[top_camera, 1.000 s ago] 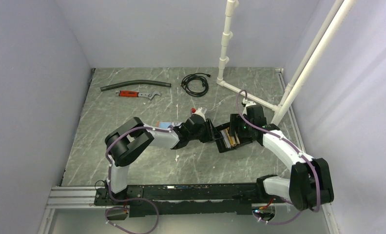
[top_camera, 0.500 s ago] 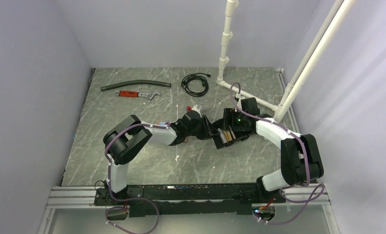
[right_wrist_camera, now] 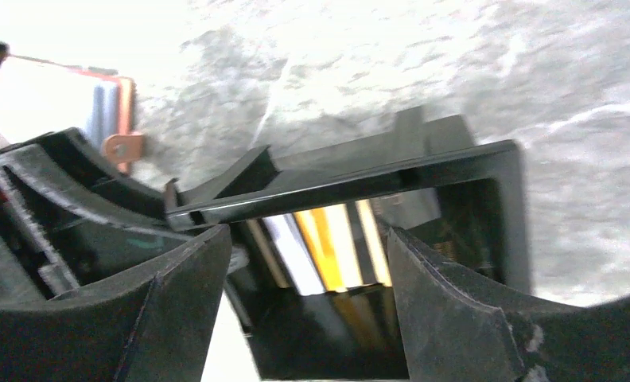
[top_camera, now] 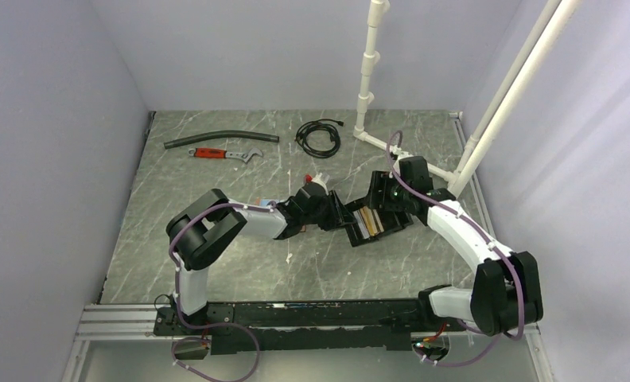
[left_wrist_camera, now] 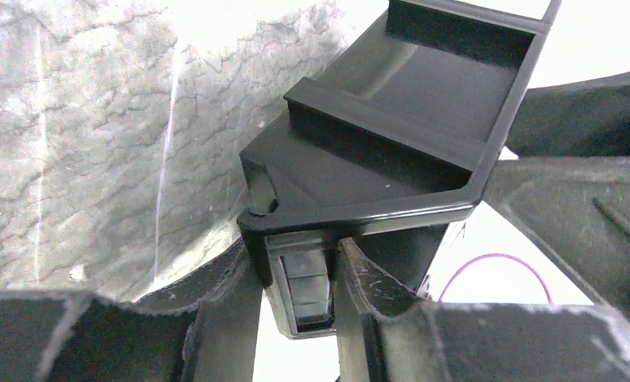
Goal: Put the credit cards into the card holder
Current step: Pick up the credit card from the storage box.
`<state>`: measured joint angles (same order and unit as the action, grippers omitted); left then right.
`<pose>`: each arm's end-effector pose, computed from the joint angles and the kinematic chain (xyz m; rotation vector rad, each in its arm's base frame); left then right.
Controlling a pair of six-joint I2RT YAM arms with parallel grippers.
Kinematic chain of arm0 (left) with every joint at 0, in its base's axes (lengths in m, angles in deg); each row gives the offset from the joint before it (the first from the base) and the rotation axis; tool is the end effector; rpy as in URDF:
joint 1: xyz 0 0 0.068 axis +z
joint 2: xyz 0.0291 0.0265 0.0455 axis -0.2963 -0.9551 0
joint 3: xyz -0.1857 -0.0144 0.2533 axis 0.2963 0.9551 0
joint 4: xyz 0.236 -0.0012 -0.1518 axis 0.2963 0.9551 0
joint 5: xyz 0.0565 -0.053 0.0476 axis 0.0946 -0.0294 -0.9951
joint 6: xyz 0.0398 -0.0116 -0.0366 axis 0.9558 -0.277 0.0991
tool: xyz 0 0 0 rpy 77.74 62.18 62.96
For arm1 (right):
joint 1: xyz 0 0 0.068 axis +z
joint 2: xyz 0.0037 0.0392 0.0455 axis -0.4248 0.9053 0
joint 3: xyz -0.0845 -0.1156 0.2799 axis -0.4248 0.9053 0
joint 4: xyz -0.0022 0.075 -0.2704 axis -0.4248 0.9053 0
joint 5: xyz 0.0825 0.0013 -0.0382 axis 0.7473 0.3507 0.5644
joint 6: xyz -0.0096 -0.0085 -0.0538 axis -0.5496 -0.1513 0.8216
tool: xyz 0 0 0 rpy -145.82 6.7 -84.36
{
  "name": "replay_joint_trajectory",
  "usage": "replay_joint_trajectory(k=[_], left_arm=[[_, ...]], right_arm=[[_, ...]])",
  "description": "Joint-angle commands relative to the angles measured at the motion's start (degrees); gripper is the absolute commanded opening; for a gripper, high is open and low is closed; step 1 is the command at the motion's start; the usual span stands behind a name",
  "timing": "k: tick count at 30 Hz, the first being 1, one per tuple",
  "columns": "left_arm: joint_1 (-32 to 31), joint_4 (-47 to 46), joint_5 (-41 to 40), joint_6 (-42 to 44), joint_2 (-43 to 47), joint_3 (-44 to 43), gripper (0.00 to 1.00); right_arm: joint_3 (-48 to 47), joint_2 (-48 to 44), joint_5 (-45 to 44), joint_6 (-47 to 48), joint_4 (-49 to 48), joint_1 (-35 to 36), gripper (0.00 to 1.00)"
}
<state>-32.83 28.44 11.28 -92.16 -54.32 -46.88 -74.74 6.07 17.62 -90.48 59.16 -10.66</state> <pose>0.2677 -0.3300 0.1662 -0.1857 2.4065 -1.2841 0.2539 0.0738 0.2547 0.0204 2.4203 0.5355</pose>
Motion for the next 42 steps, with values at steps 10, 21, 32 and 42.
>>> replay_joint_trajectory(k=[10,21,32,42], left_arm=[[-0.82,3.24,-2.05,2.76,2.93,-0.34,0.0],[-0.77,2.81,-2.19,1.47,3.39,0.6,0.0],[-0.82,4.24,-3.94,0.39,3.84,1.83,0.0],[-0.82,3.64,-2.53,0.21,3.15,1.48,0.0]], right_arm=[[-0.13,5.73,-31.84,18.18,2.36,8.85,0.73],[1.03,11.74,-38.69,19.06,-1.69,12.46,0.48],[3.67,3.59,-46.37,17.57,-3.9,12.76,0.23],[3.82,5.72,-43.3,17.17,-5.03,12.74,0.2]])
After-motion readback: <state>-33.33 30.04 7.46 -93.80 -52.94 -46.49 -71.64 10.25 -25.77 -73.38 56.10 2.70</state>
